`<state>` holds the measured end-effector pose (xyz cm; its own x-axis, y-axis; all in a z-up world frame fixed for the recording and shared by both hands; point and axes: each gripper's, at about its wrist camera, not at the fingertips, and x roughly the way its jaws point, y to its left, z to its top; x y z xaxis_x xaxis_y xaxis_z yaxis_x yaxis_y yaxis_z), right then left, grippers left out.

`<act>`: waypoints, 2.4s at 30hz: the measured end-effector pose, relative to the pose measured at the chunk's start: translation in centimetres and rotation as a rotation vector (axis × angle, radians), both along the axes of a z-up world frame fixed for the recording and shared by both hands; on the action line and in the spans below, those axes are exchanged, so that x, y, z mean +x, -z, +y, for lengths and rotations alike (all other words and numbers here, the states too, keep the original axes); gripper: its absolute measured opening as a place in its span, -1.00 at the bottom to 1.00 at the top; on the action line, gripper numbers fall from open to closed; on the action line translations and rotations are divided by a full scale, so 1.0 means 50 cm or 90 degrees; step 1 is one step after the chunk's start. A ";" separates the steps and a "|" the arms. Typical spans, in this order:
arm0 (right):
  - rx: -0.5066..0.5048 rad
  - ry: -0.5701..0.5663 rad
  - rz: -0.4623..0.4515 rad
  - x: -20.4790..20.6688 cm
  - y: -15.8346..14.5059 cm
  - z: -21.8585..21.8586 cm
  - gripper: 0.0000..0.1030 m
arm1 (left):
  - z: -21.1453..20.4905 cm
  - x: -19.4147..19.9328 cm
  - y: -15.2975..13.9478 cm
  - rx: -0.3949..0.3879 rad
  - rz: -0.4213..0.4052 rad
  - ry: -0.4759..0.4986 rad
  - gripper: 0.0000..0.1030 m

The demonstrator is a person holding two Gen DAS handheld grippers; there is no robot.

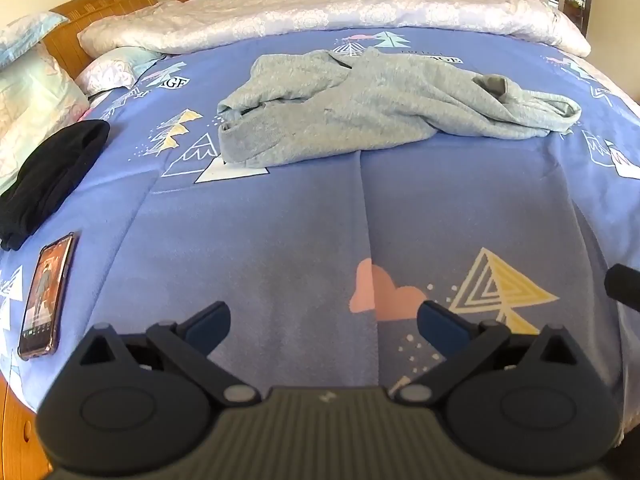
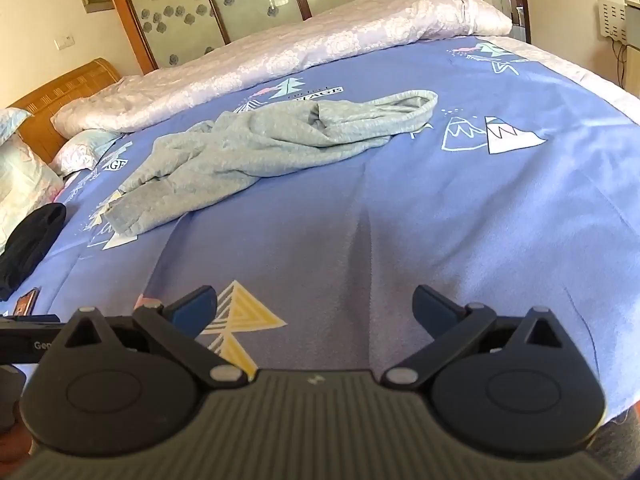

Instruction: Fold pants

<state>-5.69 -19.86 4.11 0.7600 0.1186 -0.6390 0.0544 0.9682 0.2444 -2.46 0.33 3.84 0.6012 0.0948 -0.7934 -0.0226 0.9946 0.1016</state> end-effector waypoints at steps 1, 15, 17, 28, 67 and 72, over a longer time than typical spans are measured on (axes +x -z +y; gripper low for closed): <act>0.001 0.000 -0.001 0.000 0.000 0.001 1.00 | 0.001 0.000 0.001 -0.002 0.001 0.000 1.00; -0.004 -0.015 0.011 0.008 0.007 0.002 0.50 | 0.002 -0.001 0.008 -0.004 -0.005 0.007 1.00; -0.003 -0.016 0.012 0.009 0.007 0.002 0.42 | 0.001 0.000 0.009 -0.009 -0.004 0.005 1.00; 0.000 -0.026 0.002 0.021 0.009 0.001 0.09 | 0.010 -0.005 0.006 -0.031 -0.037 0.004 1.00; 0.077 -0.194 0.047 0.631 0.011 0.040 -0.78 | 0.199 0.113 -0.034 -0.255 -0.018 -0.021 0.95; 0.123 -0.289 -0.018 0.455 -0.051 0.048 -0.79 | 0.238 0.128 -0.051 -0.354 -0.038 -0.027 0.94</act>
<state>17.07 -17.47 6.64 0.6213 0.5557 -0.5525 -0.3711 0.8296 0.4172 3.93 12.22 6.41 0.6516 -0.3039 -0.6950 -0.0527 0.8959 -0.4412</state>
